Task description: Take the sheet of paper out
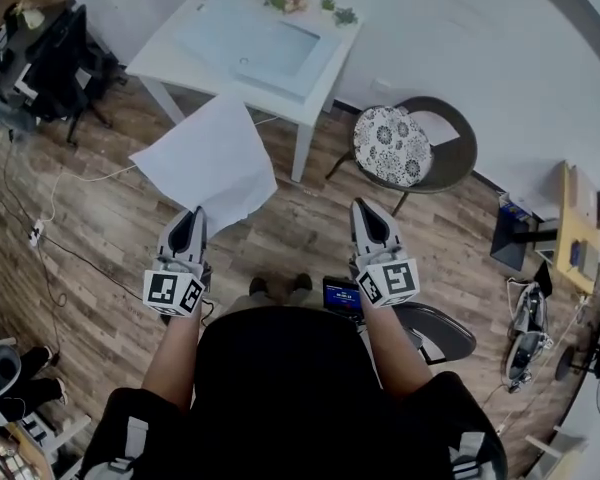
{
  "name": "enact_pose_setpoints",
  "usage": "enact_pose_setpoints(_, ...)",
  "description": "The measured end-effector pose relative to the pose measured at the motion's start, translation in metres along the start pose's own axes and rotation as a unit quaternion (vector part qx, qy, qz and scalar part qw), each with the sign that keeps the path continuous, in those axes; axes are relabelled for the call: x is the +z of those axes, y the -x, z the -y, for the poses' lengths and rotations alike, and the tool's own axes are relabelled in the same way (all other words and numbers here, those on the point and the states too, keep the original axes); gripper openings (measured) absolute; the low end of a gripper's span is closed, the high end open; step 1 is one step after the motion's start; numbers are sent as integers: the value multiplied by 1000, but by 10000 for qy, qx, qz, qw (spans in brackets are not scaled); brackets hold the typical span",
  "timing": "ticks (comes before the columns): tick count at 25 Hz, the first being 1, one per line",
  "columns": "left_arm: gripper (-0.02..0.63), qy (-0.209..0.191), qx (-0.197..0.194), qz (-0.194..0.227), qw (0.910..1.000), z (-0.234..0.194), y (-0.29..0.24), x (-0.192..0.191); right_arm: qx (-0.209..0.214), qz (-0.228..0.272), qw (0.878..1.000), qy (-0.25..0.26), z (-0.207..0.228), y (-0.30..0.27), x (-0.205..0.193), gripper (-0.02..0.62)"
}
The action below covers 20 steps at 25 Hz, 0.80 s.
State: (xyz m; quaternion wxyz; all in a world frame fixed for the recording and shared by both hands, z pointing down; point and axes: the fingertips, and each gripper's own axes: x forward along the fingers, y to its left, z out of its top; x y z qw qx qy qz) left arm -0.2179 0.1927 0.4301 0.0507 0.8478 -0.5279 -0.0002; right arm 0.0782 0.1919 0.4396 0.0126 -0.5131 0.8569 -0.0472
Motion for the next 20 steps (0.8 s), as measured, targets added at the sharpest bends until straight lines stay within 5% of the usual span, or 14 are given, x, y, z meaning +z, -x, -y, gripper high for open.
enact_pose_setpoints(20,15,98,0,-64,9999,21,4,-3,-58,-42,10000,-23,14,24,-7,9)
